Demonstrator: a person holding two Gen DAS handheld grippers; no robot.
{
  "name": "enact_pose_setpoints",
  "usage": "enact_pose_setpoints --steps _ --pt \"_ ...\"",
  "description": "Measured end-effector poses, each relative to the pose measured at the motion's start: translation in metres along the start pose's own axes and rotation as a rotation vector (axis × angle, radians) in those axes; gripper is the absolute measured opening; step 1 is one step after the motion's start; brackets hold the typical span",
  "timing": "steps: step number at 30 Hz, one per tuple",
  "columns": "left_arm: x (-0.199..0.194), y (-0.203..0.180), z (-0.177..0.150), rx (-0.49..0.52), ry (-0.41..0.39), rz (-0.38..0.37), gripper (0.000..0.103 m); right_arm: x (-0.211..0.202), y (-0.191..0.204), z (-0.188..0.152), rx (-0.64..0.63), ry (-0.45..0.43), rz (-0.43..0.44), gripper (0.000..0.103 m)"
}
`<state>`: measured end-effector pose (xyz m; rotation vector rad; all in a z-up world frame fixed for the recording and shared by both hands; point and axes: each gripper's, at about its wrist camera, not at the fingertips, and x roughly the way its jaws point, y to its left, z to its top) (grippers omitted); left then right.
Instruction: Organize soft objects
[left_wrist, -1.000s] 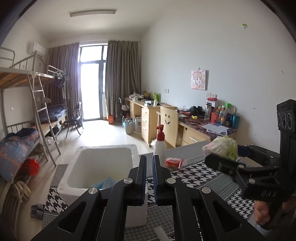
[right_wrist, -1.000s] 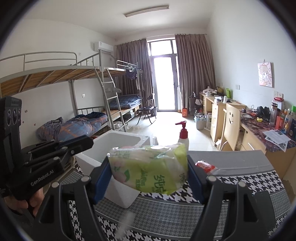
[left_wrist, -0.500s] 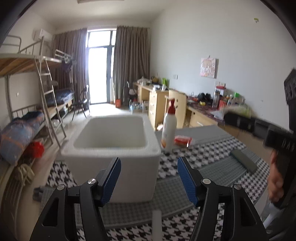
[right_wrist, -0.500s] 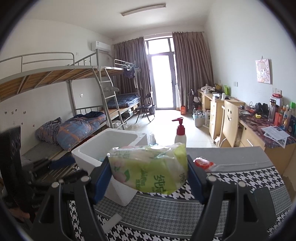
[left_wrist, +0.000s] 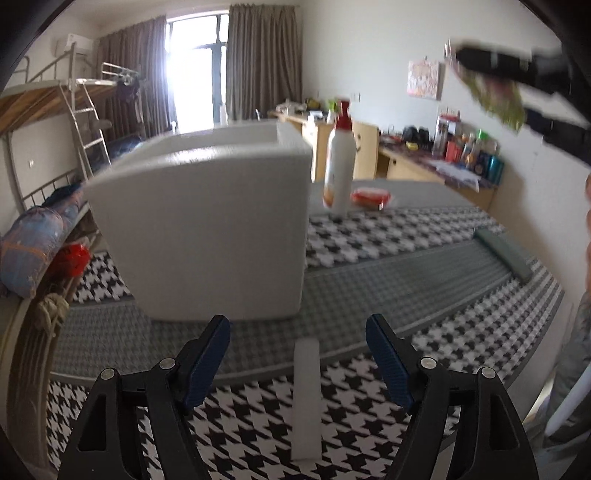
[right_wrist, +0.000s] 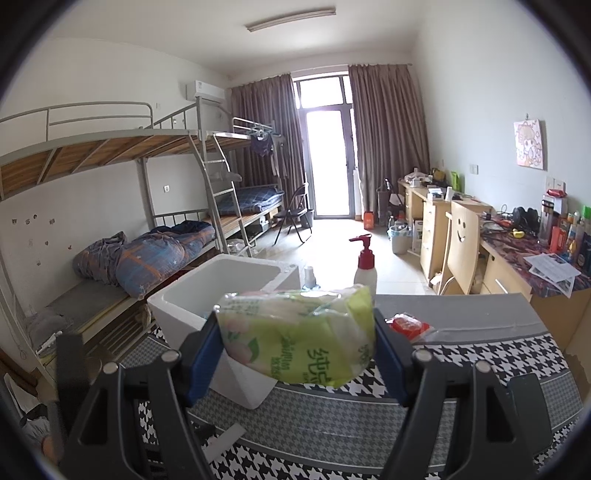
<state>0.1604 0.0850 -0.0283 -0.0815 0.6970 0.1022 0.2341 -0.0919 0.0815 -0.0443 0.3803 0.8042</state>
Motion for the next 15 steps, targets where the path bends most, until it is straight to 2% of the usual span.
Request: enact_pose_setpoints --steps 15 --pt "0.022 0.000 -0.035 -0.041 0.118 -0.012 0.075 0.002 -0.001 -0.002 -0.001 0.009 0.005 0.078"
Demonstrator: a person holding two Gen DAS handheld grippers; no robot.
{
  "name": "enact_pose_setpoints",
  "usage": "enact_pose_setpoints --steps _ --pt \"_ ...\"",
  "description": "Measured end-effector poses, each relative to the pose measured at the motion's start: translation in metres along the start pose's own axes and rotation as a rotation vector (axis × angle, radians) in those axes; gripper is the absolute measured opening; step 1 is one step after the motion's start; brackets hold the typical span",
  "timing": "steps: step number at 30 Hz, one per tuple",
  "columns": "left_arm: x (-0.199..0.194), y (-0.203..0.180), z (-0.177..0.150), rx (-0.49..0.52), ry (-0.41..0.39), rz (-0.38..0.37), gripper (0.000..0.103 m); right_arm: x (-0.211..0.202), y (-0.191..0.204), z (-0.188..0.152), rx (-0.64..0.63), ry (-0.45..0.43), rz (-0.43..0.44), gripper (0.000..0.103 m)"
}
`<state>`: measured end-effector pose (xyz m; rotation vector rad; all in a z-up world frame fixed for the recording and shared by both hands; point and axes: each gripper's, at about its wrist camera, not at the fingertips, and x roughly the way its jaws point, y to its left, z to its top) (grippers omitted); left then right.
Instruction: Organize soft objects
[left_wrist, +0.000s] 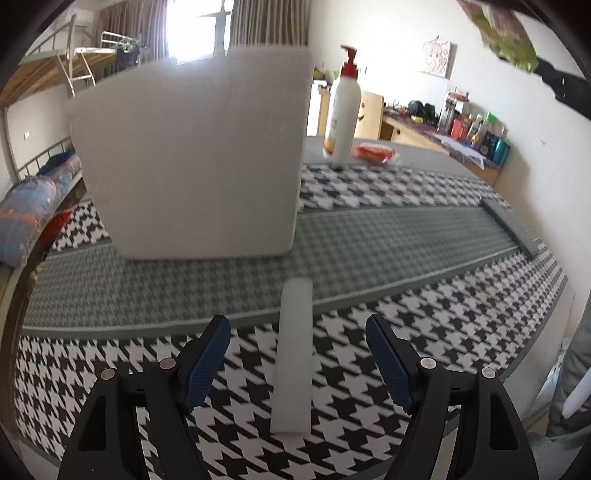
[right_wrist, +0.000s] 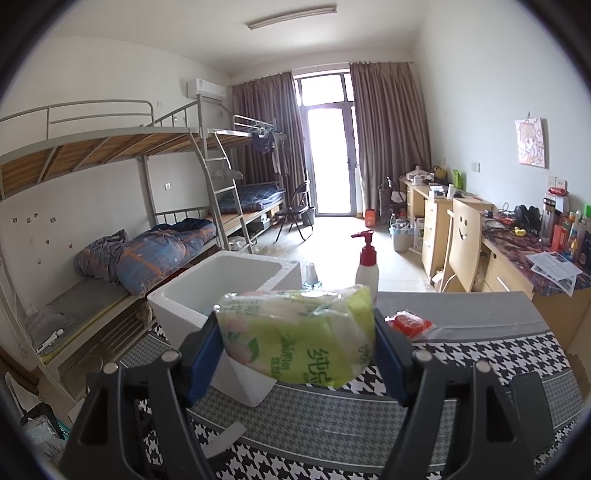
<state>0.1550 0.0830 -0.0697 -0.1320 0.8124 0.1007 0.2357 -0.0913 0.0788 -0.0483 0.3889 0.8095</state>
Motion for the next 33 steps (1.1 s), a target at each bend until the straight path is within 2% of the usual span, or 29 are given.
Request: enact_pose_setpoints --steps 3,7,11,13,18,21,24,27,33 --pt "0.005 0.001 -0.006 0.003 0.025 0.007 0.065 0.003 0.001 0.000 -0.001 0.008 0.005 0.078" --pt "0.010 0.001 -0.012 0.001 0.058 0.003 0.058 0.004 0.003 0.000 -0.004 0.008 0.011 0.078" --pt "0.009 0.000 -0.016 0.019 0.053 0.016 0.052 0.005 0.003 -0.001 -0.004 0.009 0.012 0.078" --pt "0.007 0.001 -0.017 0.023 0.051 0.033 0.040 0.005 0.004 -0.001 -0.003 0.010 0.012 0.078" --pt "0.006 -0.003 -0.020 0.057 0.053 0.052 0.024 0.006 0.003 -0.001 0.001 0.008 0.016 0.078" --pt "0.007 -0.009 -0.021 0.087 0.051 0.067 0.021 0.006 0.003 -0.002 0.000 0.007 0.018 0.078" --pt "0.009 -0.007 -0.020 0.076 0.051 0.058 0.019 0.005 0.003 -0.002 0.002 0.005 0.021 0.078" --pt "0.005 -0.008 -0.017 0.075 0.029 0.043 0.012 0.005 0.003 -0.002 0.002 0.005 0.021 0.078" --pt "-0.013 -0.005 -0.010 0.069 -0.024 0.001 0.012 0.004 0.003 -0.002 0.004 0.004 0.020 0.078"
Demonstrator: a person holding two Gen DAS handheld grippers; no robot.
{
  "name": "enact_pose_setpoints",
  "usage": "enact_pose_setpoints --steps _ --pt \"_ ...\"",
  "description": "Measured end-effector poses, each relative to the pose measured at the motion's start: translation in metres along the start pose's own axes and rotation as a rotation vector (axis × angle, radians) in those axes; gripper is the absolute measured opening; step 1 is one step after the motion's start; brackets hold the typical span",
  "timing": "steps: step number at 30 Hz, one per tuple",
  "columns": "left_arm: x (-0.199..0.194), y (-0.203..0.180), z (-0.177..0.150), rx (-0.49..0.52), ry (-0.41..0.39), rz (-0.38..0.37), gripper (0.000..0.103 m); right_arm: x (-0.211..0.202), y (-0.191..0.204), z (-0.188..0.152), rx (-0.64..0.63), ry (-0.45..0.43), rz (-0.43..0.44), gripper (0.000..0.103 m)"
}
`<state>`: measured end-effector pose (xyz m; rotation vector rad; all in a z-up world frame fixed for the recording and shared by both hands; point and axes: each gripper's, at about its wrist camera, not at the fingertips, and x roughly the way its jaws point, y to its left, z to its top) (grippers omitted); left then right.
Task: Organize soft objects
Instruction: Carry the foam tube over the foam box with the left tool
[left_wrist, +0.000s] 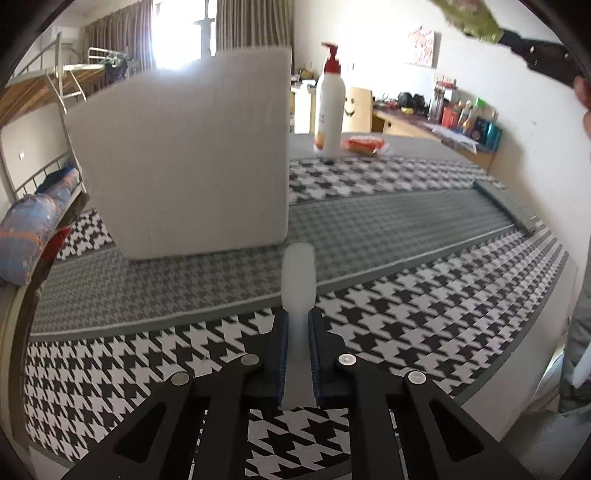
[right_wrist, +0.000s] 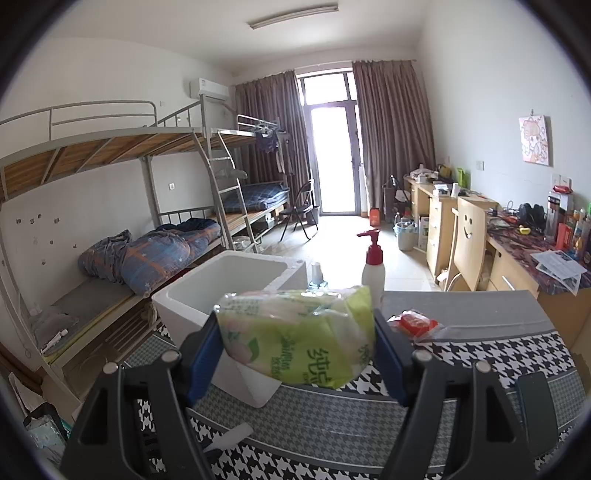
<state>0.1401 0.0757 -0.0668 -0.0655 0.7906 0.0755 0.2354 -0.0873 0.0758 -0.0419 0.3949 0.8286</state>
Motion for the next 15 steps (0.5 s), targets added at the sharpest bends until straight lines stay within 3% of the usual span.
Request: enact_pose_setpoints --steps 15 --pt "-0.047 0.008 0.022 0.001 -0.145 -0.029 0.012 0.000 0.000 0.000 -0.003 0.002 0.003 0.078"
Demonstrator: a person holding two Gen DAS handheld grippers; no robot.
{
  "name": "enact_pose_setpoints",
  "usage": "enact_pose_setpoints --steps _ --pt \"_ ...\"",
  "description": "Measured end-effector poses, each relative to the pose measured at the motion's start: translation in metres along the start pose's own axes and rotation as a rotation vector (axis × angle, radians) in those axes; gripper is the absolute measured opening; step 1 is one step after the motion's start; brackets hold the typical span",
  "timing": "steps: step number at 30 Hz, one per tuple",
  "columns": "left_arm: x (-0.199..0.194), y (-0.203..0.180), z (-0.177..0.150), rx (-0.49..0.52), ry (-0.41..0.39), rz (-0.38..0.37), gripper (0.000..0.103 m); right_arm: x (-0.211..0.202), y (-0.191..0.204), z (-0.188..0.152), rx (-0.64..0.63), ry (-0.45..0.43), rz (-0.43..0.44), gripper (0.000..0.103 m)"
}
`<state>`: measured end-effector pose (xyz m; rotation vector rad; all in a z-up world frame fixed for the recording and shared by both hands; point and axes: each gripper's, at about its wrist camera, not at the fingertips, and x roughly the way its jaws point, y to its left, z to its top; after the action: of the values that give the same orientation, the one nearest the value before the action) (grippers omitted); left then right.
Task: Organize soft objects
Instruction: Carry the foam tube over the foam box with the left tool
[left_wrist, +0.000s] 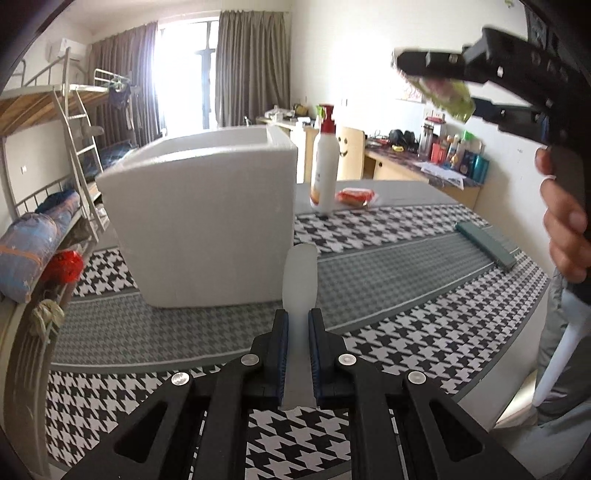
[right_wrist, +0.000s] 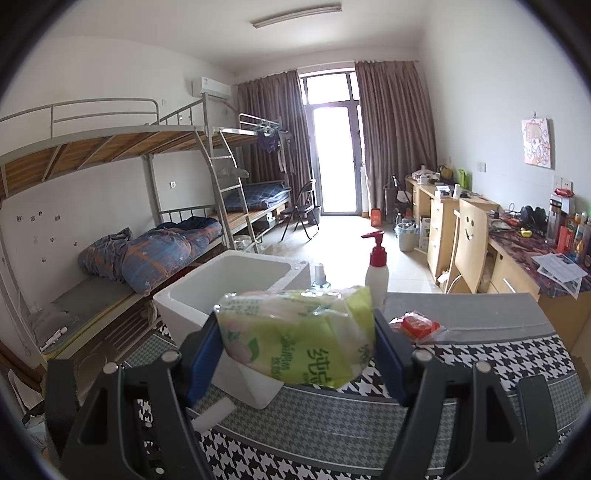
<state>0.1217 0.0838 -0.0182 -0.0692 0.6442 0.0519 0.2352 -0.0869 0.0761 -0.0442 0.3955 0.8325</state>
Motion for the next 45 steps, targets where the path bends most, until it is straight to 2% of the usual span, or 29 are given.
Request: enact_pose_setpoints --steps 15,21,45 --pt "-0.039 0.013 0.027 -0.002 -0.131 -0.007 0.012 0.003 0.009 0.007 -0.020 0.000 0.002 0.078" --pt "-0.048 0.017 0.040 -0.004 -0.183 0.011 0.012 0.002 0.013 0.009 -0.030 -0.005 0.008 0.078" --pt "-0.047 0.040 0.088 -0.039 -0.298 0.100 0.012 0.018 0.017 0.018 -0.054 -0.007 0.015 0.078"
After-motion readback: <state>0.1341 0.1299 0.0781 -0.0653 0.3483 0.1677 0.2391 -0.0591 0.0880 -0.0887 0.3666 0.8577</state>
